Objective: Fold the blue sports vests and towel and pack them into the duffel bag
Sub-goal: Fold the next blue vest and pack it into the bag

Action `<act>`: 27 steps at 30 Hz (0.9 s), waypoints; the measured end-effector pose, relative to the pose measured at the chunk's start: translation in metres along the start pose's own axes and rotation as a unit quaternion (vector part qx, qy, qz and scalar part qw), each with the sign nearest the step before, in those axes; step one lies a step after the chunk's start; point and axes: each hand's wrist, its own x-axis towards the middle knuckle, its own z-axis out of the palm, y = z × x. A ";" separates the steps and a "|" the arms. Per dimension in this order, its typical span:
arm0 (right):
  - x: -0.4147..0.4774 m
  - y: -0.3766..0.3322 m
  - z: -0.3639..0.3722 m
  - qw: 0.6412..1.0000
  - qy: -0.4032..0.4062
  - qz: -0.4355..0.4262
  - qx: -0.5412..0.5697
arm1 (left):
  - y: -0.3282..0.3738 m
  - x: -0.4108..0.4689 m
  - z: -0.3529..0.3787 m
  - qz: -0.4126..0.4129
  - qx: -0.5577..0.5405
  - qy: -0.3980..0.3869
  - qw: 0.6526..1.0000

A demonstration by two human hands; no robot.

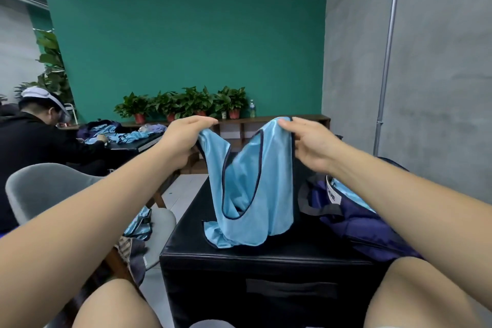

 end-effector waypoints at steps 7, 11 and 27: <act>0.016 -0.063 -0.024 0.990 0.090 -0.061 -0.090 | 0.032 0.017 -0.058 0.044 0.002 0.064 0.997; 0.022 -0.097 -0.038 0.977 0.139 -0.097 -0.126 | 0.058 0.022 -0.088 0.077 -0.010 0.100 0.992; 0.006 -0.193 -0.029 0.959 0.123 -0.243 -0.083 | 0.148 0.027 -0.131 0.172 -0.188 0.116 0.960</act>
